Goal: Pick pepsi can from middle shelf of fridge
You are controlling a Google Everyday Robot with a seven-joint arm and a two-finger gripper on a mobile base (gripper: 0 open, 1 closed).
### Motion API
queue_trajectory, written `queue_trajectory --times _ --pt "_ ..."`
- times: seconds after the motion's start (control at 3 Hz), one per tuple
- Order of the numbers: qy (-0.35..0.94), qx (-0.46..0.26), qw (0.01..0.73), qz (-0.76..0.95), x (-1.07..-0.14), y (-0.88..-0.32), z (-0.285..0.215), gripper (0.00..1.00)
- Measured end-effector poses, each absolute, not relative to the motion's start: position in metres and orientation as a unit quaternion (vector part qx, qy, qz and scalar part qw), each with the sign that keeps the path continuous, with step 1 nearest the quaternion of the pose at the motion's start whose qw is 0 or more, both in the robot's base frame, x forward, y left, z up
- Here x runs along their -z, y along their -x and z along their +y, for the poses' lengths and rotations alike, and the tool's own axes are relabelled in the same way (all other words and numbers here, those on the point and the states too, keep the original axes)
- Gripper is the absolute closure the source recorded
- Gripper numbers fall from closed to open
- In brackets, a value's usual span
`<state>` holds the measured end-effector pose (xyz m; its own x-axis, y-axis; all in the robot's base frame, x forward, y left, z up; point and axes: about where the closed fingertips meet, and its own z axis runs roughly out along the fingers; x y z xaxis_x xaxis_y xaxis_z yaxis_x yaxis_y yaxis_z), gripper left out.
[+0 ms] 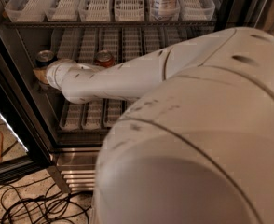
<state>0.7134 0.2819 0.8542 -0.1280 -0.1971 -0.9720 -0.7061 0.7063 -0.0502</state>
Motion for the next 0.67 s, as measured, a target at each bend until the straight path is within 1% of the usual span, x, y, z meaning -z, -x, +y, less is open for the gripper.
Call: queue_trajectory --times 0.33,0.67 --pt "0.304 -0.234 0.582 0.717 -0.8599 -0.7079 0.2787 1.00" --pt "0.300 -0.238 0.587 0.713 -0.8664 -0.7050 0.2736 1.00"
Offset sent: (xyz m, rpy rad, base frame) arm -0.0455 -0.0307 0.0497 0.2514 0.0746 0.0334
